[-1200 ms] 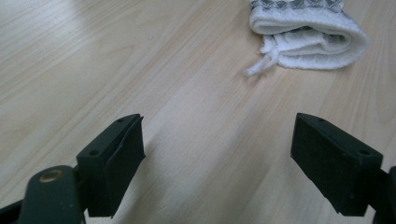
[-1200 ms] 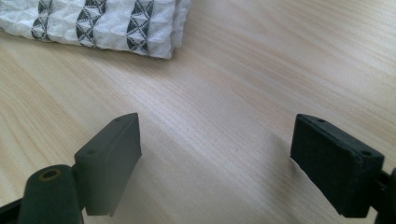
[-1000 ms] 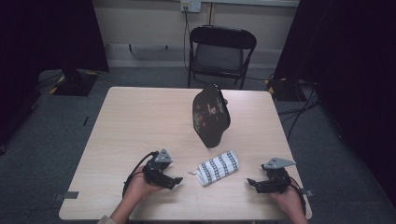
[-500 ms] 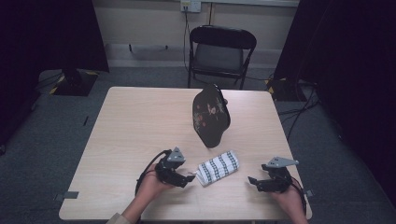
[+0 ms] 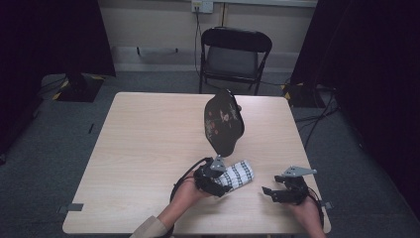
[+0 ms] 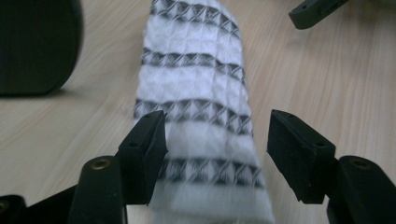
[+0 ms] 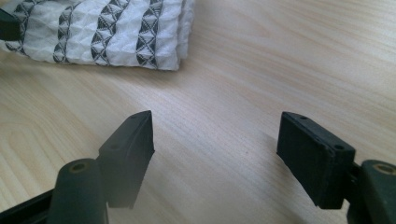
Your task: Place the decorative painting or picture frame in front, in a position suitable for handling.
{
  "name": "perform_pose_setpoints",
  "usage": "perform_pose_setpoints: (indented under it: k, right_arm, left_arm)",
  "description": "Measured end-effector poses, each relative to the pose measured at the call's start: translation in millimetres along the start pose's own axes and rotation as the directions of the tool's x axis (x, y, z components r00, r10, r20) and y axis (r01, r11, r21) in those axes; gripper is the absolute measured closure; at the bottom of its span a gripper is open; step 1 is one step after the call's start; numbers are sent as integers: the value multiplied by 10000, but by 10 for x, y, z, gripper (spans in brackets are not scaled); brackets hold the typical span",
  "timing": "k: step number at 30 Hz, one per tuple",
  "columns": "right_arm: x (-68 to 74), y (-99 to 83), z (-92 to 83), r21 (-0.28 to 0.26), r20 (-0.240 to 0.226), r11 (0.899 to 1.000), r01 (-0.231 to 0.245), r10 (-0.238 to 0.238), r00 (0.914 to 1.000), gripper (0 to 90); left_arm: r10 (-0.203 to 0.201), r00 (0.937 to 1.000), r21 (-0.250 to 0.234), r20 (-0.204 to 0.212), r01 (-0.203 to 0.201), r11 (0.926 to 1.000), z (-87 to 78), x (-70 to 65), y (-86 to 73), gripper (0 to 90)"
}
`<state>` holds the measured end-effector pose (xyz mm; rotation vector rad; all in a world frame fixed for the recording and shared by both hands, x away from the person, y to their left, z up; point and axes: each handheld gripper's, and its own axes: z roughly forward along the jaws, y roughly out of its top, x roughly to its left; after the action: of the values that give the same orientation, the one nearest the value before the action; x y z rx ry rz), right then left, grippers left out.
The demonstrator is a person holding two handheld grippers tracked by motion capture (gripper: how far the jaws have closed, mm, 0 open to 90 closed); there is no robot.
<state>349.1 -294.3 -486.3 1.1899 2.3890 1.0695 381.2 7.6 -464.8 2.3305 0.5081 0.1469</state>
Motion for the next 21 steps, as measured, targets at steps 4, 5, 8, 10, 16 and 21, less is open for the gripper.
perform_pose_setpoints:
  k: [4, 5, 8, 10, 16, 21]
  right_arm:
    - [-2, 7, -8, -67, -51, 9998, -173, 173, 9998, 296]
    - [-2, 10, -8, -81, -84, 9997, -208, 208, 9997, 305]
    - [7, 22, -11, -97, -120, 9998, -165, 164, 9998, 340]
    - [19, 29, -14, -137, -162, 9999, -21, 19, 9999, 351]
    - [45, 54, -6, 35, 44, 9999, 118, -119, 9999, 365]
    - [45, 88, -31, -388, -27, 9978, -540, 540, 9985, 415]
  left_arm:
    - [182, 9998, 413, -123, -177, 9990, 112, -17, 82, 392]
    - [204, 9998, 463, -87, -199, 9987, 141, -18, 86, 395]
    - [98, 9997, 662, -227, -83, 9978, 189, -5, 84, 413]
    - [-270, 9995, 629, -141, 279, 9976, 194, 15, 77, 416]
    - [489, 9981, 1075, -381, -446, 9932, 225, -40, 97, 426]
    - [466, 9975, 1217, -524, -400, 9918, 224, -75, 102, 477]
